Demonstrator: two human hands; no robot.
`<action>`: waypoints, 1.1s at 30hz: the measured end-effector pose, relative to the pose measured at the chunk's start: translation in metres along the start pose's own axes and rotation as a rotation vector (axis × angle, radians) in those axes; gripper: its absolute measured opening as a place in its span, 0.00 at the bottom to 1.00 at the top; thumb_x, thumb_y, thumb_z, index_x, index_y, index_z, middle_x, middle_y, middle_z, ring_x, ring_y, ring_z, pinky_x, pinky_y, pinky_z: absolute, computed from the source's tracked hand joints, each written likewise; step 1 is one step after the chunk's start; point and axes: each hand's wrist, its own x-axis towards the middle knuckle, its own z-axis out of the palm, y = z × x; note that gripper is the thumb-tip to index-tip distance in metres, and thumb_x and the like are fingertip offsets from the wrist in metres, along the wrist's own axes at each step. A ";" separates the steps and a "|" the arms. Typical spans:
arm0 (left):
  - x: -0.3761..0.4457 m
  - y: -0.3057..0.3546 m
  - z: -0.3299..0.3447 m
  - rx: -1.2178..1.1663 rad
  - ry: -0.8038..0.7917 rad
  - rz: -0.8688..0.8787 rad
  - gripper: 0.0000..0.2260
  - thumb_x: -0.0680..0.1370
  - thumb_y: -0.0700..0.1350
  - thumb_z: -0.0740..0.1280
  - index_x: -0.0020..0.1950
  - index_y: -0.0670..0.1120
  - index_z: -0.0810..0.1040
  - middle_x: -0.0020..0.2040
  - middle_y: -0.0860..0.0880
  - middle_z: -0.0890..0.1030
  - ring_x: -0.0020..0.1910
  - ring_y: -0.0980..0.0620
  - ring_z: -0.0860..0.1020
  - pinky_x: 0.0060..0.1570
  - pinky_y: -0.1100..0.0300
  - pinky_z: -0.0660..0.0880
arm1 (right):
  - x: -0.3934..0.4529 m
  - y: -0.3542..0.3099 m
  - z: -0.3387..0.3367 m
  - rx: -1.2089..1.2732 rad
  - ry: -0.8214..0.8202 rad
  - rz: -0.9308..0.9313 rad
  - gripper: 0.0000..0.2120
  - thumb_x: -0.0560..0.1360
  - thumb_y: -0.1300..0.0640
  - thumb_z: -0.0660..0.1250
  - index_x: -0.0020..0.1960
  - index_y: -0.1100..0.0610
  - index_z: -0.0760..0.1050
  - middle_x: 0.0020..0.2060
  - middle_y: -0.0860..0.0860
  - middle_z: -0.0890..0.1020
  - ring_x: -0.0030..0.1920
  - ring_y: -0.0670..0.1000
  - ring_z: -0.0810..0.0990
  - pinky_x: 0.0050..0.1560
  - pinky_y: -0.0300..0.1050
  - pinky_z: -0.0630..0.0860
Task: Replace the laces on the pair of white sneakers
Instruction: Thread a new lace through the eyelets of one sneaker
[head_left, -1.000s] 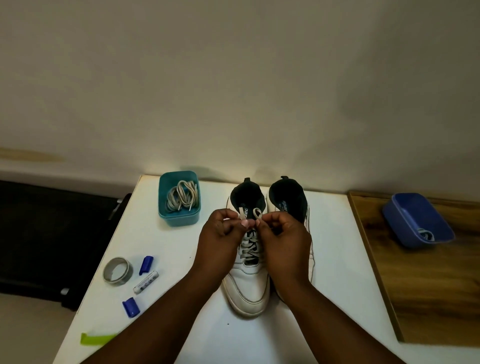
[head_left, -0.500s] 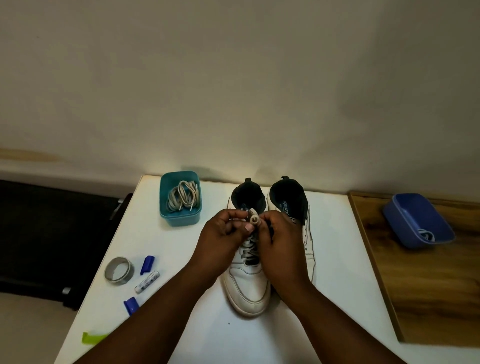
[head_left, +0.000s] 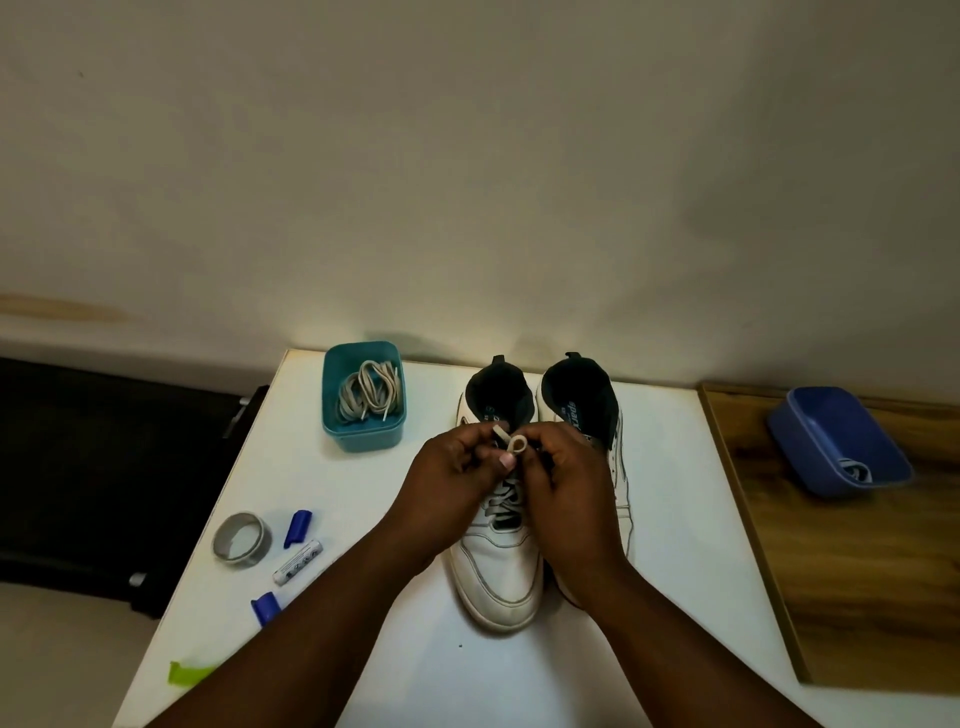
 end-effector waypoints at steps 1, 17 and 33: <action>0.000 0.000 0.000 -0.001 0.005 0.004 0.12 0.80 0.38 0.70 0.63 0.47 0.82 0.50 0.47 0.87 0.54 0.51 0.85 0.61 0.50 0.80 | 0.000 0.000 0.000 0.010 0.001 0.008 0.08 0.81 0.60 0.66 0.54 0.49 0.82 0.49 0.43 0.81 0.51 0.43 0.81 0.51 0.50 0.79; -0.001 -0.004 0.004 -0.054 0.094 0.051 0.13 0.79 0.39 0.72 0.62 0.49 0.83 0.46 0.45 0.87 0.51 0.50 0.85 0.56 0.57 0.81 | 0.000 0.003 -0.001 -0.131 -0.092 -0.099 0.12 0.80 0.63 0.65 0.59 0.52 0.82 0.59 0.41 0.74 0.57 0.42 0.77 0.55 0.49 0.80; -0.004 -0.001 0.011 0.092 0.256 0.111 0.03 0.79 0.43 0.73 0.50 0.50 0.86 0.42 0.52 0.87 0.44 0.55 0.85 0.48 0.59 0.80 | -0.003 -0.008 -0.009 -0.109 -0.040 -0.051 0.13 0.80 0.56 0.69 0.59 0.42 0.73 0.46 0.41 0.83 0.41 0.43 0.80 0.41 0.45 0.79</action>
